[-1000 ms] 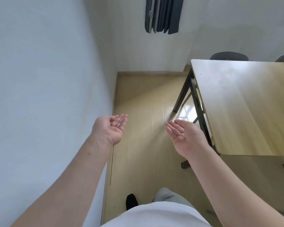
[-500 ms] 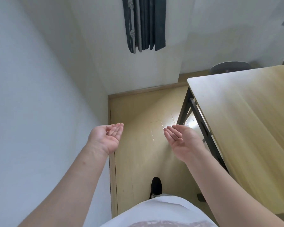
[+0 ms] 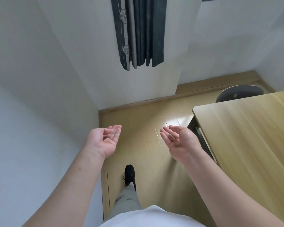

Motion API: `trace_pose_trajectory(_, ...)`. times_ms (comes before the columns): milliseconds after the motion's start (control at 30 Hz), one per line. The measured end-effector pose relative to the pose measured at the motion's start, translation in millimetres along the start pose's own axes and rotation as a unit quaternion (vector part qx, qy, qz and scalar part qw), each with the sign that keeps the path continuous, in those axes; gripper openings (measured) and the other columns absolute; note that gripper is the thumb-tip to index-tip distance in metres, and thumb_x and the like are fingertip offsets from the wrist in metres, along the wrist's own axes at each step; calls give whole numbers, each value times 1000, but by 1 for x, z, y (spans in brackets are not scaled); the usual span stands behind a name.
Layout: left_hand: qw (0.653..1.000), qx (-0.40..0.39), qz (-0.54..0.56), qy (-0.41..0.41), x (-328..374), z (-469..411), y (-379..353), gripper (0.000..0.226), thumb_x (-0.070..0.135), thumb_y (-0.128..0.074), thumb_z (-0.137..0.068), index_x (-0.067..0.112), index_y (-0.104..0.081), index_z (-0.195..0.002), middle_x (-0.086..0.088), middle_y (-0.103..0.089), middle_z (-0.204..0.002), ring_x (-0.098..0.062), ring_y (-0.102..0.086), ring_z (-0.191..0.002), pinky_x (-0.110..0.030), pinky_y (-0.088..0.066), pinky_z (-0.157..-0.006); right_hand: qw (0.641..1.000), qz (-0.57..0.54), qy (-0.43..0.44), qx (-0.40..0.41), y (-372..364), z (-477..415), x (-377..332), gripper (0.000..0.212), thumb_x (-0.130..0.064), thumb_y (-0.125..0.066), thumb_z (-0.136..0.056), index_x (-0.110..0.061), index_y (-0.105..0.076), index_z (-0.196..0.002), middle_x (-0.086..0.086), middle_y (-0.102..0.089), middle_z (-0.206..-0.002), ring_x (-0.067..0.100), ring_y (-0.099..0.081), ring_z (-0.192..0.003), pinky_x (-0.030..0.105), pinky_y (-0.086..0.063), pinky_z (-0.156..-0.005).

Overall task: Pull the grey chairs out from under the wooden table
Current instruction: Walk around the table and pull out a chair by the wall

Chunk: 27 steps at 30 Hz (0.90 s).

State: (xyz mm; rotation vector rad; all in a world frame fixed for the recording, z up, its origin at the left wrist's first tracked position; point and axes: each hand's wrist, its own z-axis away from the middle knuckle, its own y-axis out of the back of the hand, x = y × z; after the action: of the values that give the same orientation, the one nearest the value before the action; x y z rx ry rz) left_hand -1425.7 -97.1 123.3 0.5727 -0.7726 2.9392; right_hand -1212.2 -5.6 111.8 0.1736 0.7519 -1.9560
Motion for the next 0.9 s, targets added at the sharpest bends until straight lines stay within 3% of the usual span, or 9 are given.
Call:
trace_pose_trajectory(367,993,-49,-86,59,92,-144,-202,37,-15,-27,-89,-9,-52,-116,-23,-63,-118,-35,-63,-113,-38,-51,-99,994,-82,55,56,-133,-110,-82,25,1,-54,-96,11,-57,-119,27,-65,-118,37,-67,-109,42,-58,-91)
trace_pose_trajectory(500,982,-64,-149,100,82,-180,-276,36,-14,-28,-90,-9,-54,-115,-24,-64,-111,-36,-63,-115,-39,-51,-99,985,-132,78,74,-144,-142,-126,19,0,-51,-97,10,-57,-112,27,-64,-120,38,-67,-110,42,-61,-81)
trace_pose_trajectory(667,965,-68,-217,129,48,-240,-367,39,-14,-27,-91,-9,-51,-122,-22,-63,-102,-35,-62,-117,-38,-49,-102,969,-207,100,92,-143,-203,-199,15,2,-48,-98,10,-57,-106,29,-62,-124,40,-63,-116,44,-54,-96)
trace_pose_trajectory(900,942,-109,-297,113,3,-293,-526,42,-16,-25,-91,-10,-49,-125,-24,-57,-126,-37,-57,-123,-39,-49,-101,953,-269,114,82,-149,-284,-328,13,2,-49,-98,9,-58,-105,26,-63,-121,37,-65,-108,41,-55,-93)
